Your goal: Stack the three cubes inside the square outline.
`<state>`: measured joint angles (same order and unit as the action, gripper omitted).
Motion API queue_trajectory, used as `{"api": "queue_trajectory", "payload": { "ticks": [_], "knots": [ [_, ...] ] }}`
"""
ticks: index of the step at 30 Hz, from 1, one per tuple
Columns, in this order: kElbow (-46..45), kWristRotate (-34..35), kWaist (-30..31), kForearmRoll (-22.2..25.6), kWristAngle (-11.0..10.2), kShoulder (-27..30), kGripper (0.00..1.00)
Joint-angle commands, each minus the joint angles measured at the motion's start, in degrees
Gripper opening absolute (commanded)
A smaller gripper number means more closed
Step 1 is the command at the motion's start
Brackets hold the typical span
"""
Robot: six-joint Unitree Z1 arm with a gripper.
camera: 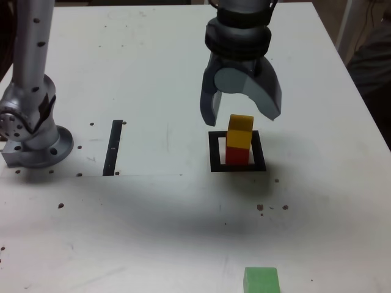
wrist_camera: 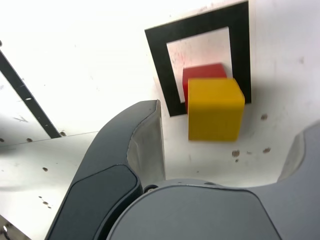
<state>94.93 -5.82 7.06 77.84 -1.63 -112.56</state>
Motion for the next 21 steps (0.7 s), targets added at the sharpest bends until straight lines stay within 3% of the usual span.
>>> {"api": "queue_trajectory", "payload": {
  "ticks": [1, 9, 21],
  "knots": [
    [1.2, 0.2, 1.1, 0.7, -0.5, 0.4, 1.0],
    [4.5, 2.7, 7.0, 3.7, -1.2, -0.2, 1.0],
    [10.5, 10.8, 17.3, 6.3, 0.7, -3.8, 0.99]
  ]
}}
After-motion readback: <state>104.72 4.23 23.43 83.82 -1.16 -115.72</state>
